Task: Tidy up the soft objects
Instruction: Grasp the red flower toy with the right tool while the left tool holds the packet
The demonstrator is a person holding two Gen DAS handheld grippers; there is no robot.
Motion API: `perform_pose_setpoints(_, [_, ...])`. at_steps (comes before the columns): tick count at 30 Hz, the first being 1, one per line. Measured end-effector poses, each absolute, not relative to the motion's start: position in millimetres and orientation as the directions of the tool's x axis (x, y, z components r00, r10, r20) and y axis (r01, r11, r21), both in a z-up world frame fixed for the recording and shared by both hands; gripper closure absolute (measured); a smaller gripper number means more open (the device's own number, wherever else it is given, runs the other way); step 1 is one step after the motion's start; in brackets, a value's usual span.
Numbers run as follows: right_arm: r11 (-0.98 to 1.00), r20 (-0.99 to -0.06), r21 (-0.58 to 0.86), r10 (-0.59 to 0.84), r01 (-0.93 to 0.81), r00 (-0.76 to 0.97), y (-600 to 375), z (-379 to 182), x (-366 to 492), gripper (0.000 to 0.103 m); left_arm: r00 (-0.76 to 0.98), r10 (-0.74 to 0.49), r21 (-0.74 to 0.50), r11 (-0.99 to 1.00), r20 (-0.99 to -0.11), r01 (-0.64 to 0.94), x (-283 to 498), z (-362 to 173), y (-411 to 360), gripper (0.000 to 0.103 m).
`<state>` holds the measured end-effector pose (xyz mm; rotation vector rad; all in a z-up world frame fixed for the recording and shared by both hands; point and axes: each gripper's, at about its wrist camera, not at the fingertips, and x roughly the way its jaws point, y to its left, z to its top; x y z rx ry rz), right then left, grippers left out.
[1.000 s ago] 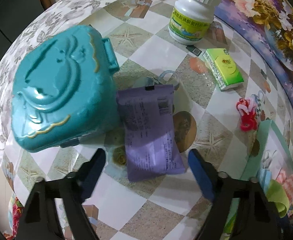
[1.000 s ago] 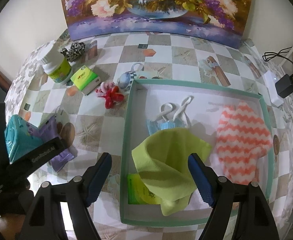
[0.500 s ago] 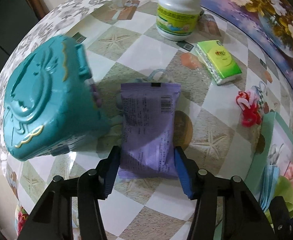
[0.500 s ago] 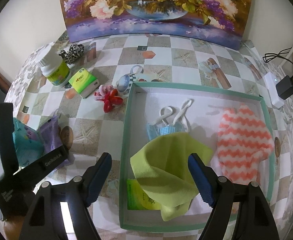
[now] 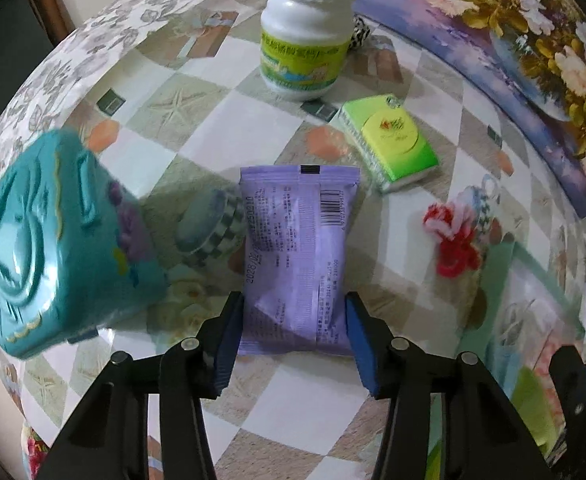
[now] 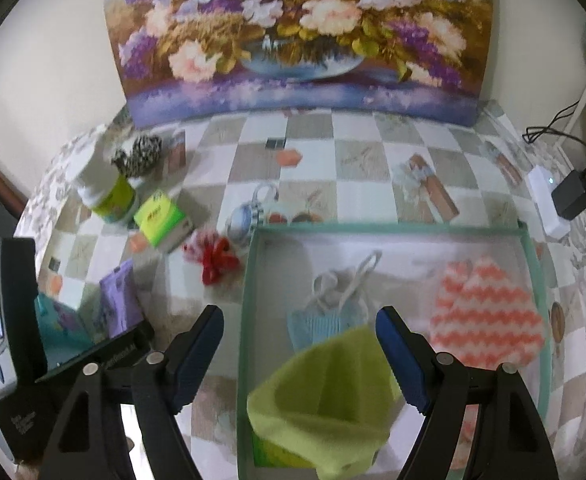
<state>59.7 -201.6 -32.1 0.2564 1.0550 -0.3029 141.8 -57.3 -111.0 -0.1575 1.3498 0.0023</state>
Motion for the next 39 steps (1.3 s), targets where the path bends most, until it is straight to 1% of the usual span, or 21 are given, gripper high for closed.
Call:
perform_pose_setpoints(7, [0.957,-0.840,0.069,-0.097,0.282,0.534,-189.5,-24.8,82.7,0.021,0.274,-0.088,-0.107,0.993,-0.958,-0.055,166.0,-96.0,-62.0,0.051])
perform_pose_setpoints(12, [0.967,-0.838,0.066,-0.080,0.245,0.540,-181.4,-34.4,101.4,0.022,0.284,-0.086,-0.104,0.993,-0.955,-0.051,178.4,-84.3,-53.3,0.052])
perform_pose_setpoints(16, [0.967,-0.846,0.102,-0.040,0.235,0.531,-183.2,-47.2,111.6,0.035,0.308,-0.036,-0.054,0.997,-0.951,-0.051,189.6,-77.9,-44.1,0.052])
perform_pose_setpoints(18, [0.969,-0.847,0.104,-0.030,0.222,0.531,-181.5,-52.0,115.2,0.038,0.314,-0.044,-0.064,0.997,-0.948,-0.053,188.2,-73.9,-38.8,0.052])
perform_pose_setpoints(20, [0.974,-0.849,0.107,-0.015,0.201,0.528,-178.1,-57.0,119.8,0.046,0.316,-0.059,-0.081,0.995,-0.947,-0.058,195.2,-72.6,-35.5,0.052])
perform_pose_setpoints(22, [0.978,-0.852,0.105,-0.004,0.178,0.524,-172.8,-61.6,124.9,0.050,0.325,-0.045,-0.069,0.996,-0.945,-0.064,197.5,-70.5,-32.9,0.052])
perform_pose_setpoints(26, [0.988,-0.855,0.088,0.011,0.125,0.519,-159.2,-65.8,133.7,0.053,0.334,-0.046,-0.073,0.995,-0.942,-0.068,197.3,-63.2,-25.7,0.052])
perform_pose_setpoints(32, [0.996,-0.874,-0.001,-0.042,0.085,0.485,-142.9,-81.4,146.8,0.056,0.325,-0.041,-0.064,0.996,-0.945,-0.063,197.2,-65.7,-24.3,0.052])
perform_pose_setpoints(34, [0.997,-0.882,-0.006,-0.041,0.076,0.470,-140.2,-89.0,149.3,0.056,0.323,-0.040,-0.063,0.996,-0.946,-0.061,197.3,-67.6,-25.3,0.052])
perform_pose_setpoints(36, [0.997,-0.889,-0.010,-0.042,0.071,0.456,-138.8,-94.6,150.8,0.059,0.318,-0.040,-0.062,0.996,-0.947,-0.059,197.4,-69.9,-26.1,0.052])
perform_pose_setpoints(39, [0.997,-0.893,-0.022,-0.051,0.070,0.446,-138.3,-99.9,151.3,0.060,0.315,-0.036,-0.057,0.997,-0.948,-0.058,197.2,-71.5,-26.5,0.052])
